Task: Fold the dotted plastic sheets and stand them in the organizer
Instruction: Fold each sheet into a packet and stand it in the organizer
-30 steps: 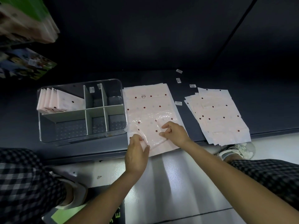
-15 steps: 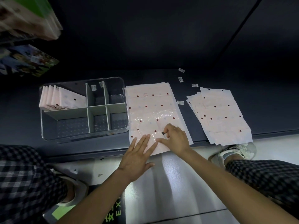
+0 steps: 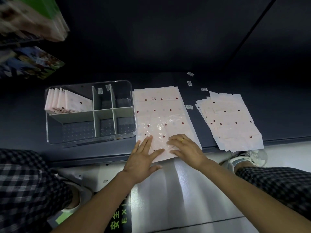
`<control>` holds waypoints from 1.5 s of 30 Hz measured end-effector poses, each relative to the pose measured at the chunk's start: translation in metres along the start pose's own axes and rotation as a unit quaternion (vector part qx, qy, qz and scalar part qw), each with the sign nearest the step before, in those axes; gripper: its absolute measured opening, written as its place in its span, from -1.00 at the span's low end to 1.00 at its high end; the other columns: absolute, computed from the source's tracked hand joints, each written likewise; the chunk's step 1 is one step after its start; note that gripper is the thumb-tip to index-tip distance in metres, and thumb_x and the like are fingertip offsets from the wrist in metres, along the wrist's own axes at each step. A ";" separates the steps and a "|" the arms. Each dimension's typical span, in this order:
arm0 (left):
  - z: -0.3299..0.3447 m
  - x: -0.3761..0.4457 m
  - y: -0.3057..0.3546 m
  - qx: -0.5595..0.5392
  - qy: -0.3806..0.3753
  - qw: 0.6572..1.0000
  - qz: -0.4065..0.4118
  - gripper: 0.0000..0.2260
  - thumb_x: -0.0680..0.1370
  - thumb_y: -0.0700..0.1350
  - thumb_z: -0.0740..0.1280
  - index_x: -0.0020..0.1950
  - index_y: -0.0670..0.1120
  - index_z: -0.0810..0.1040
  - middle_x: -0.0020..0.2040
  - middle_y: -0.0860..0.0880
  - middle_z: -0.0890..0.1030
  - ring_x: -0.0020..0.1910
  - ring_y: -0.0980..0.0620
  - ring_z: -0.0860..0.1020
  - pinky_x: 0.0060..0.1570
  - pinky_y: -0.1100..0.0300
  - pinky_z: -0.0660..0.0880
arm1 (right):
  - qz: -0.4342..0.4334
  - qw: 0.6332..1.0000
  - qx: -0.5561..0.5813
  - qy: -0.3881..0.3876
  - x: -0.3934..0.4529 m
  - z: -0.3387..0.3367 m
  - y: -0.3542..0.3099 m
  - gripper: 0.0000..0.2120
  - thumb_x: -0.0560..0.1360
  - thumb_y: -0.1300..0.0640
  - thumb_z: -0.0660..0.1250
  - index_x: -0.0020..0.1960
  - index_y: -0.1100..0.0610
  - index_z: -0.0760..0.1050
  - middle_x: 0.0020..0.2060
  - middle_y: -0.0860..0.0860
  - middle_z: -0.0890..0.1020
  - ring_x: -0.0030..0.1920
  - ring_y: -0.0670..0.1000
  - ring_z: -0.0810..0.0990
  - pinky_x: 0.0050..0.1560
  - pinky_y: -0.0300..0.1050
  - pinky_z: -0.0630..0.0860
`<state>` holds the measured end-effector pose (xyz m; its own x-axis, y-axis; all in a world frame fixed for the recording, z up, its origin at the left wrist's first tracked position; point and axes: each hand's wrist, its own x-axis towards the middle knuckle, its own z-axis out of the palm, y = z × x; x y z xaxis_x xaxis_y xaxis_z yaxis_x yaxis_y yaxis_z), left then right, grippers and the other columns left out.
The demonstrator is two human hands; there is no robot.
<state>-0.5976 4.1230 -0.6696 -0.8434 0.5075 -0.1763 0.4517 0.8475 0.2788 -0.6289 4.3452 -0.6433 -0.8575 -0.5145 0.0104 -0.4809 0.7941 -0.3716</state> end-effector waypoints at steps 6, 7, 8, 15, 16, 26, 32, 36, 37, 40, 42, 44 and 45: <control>-0.007 0.003 -0.004 -0.052 0.060 0.996 -0.027 -0.53 0.52 0.31 0.15 0.34 0.11 0.37 0.54 -0.03 0.10 0.50 0.03 0.07 0.43 0.17 -0.10 | -0.126 0.981 -0.149 0.012 0.014 -0.007 0.000 -0.66 0.23 0.18 0.60 -0.03 0.20 0.64 -0.15 0.09 0.67 -0.18 0.09 0.66 -0.33 -0.15 0.60; -0.008 0.004 -0.005 -0.065 0.067 0.995 -0.033 -0.54 0.52 0.30 0.17 0.32 0.10 0.39 0.53 -0.02 0.13 0.48 0.04 0.11 0.41 0.18 -0.06 | -0.141 0.974 -0.177 0.005 0.015 -0.007 0.000 -0.63 0.22 0.18 0.61 0.00 0.19 0.64 -0.17 0.08 0.67 -0.21 0.08 0.65 -0.38 -0.16 0.58; -0.009 0.006 -0.006 -0.075 0.070 0.994 -0.040 -0.55 0.52 0.30 0.18 0.31 0.09 0.40 0.51 0.00 0.16 0.47 0.04 0.13 0.39 0.17 -0.02 | -0.152 0.967 -0.206 -0.009 0.015 -0.008 0.000 -0.56 0.20 0.20 0.60 0.06 0.17 0.63 -0.19 0.07 0.66 -0.23 0.06 0.64 -0.42 -0.16 0.57; -0.014 0.015 -0.005 -0.142 0.079 0.984 -0.079 -0.61 0.50 0.24 0.27 0.22 0.06 0.45 0.45 0.06 0.26 0.41 0.05 0.19 0.29 0.18 0.07 | -0.198 0.936 -0.289 -0.026 0.028 -0.015 -0.003 -0.72 0.07 0.31 0.53 -0.27 0.10 0.60 -0.35 0.02 0.63 -0.43 0.02 0.55 -0.50 -0.22 0.49; -0.015 0.015 -0.004 -0.150 0.075 0.982 -0.081 -0.61 0.50 0.23 0.28 0.23 0.07 0.45 0.45 0.06 0.26 0.41 0.05 0.19 0.29 0.20 0.06 | -0.195 0.937 -0.289 -0.016 0.029 -0.016 -0.004 -0.76 0.07 0.31 0.52 -0.33 0.11 0.57 -0.35 0.01 0.64 -0.45 0.01 0.54 -0.49 -0.22 0.48; -0.071 0.011 0.003 -0.296 0.287 0.901 -0.133 -0.94 0.51 -0.17 0.39 -0.06 -0.14 0.59 -0.10 0.01 0.63 -0.10 0.00 0.57 -0.17 0.25 0.38 | -0.029 0.991 -0.008 0.132 0.045 -0.065 -0.035 -0.91 0.50 0.18 0.34 -0.02 0.13 0.59 -0.15 -0.04 0.56 -0.06 0.00 0.57 -0.10 -0.13 0.52; -0.130 -0.001 -0.031 -0.409 0.269 0.864 -0.114 -0.99 0.51 -0.17 0.38 -0.08 -0.08 0.58 -0.15 0.09 0.62 -0.08 0.12 0.58 -0.05 0.07 0.55 | 0.024 0.994 0.104 0.031 0.081 -0.100 -0.084 -0.93 0.51 0.06 0.34 -0.03 0.02 0.52 -0.20 -0.16 0.56 -0.14 -0.10 0.49 -0.12 -0.16 0.42; -0.156 -0.018 -0.073 -0.297 0.360 0.871 -0.156 -0.89 0.51 -0.14 0.38 0.03 -0.04 0.59 0.00 0.06 0.59 0.06 0.05 0.50 0.05 0.17 0.42 | 0.043 0.988 0.146 0.006 0.115 -0.102 -0.126 -0.82 0.50 0.10 0.32 -0.21 -0.06 0.37 -0.37 -0.06 0.58 -0.35 -0.05 0.50 -0.28 -0.07 0.44; -0.158 -0.023 -0.085 -0.247 0.375 0.871 -0.198 -0.85 0.52 -0.12 0.37 0.08 -0.05 0.59 0.06 0.01 0.58 0.11 -0.02 0.47 0.10 0.14 0.37 | 0.048 0.985 0.162 0.015 0.125 -0.101 -0.137 -0.78 0.49 0.10 0.31 -0.25 -0.08 0.32 -0.40 -0.07 0.55 -0.40 -0.10 0.45 -0.33 -0.12 0.40; -0.155 -0.038 -0.121 -0.158 0.351 0.849 -0.360 -0.80 0.55 -0.07 0.31 0.16 -0.04 0.57 0.19 -0.08 0.51 0.21 -0.12 0.38 0.20 -0.02 0.26 | 0.058 0.973 0.219 0.045 0.157 -0.094 -0.165 -0.82 0.50 0.12 0.29 -0.23 0.01 0.32 -0.43 -0.04 0.54 -0.44 -0.14 0.40 -0.40 -0.22 0.32; -0.149 -0.048 -0.136 -0.158 0.321 0.828 -0.432 -0.81 0.57 -0.05 0.27 0.15 -0.01 0.58 0.22 -0.08 0.48 0.23 -0.14 0.33 0.21 -0.04 0.24 | 0.061 0.970 0.227 0.060 0.182 -0.089 -0.182 -0.84 0.50 0.11 0.28 -0.20 0.05 0.32 -0.43 -0.02 0.52 -0.44 -0.14 0.39 -0.40 -0.23 0.32; -0.143 -0.052 -0.145 -0.166 0.295 0.822 -0.458 -0.79 0.58 -0.02 0.25 0.16 0.01 0.57 0.25 -0.07 0.45 0.24 -0.14 0.31 0.21 -0.03 0.23 | 0.058 0.972 0.217 0.070 0.205 -0.082 -0.198 -0.84 0.50 0.12 0.27 -0.19 0.05 0.30 -0.46 -0.07 0.45 -0.46 -0.14 0.37 -0.38 -0.19 0.32; -0.141 -0.052 -0.147 -0.167 0.284 0.825 -0.460 -0.78 0.58 0.00 0.23 0.17 0.02 0.57 0.27 -0.06 0.44 0.24 -0.13 0.30 0.22 -0.02 0.22 | 0.054 0.976 0.199 0.070 0.215 -0.079 -0.204 -0.86 0.50 0.12 0.27 -0.17 0.06 0.31 -0.45 -0.07 0.45 -0.45 -0.11 0.38 -0.36 -0.14 0.33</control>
<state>-0.6617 3.9502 -0.5683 -0.8275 -0.5613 -0.0144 -0.4809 0.6953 0.5341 -0.7292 4.0978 -0.4921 -0.9291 -0.3638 0.0670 -0.3012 0.6390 -0.7078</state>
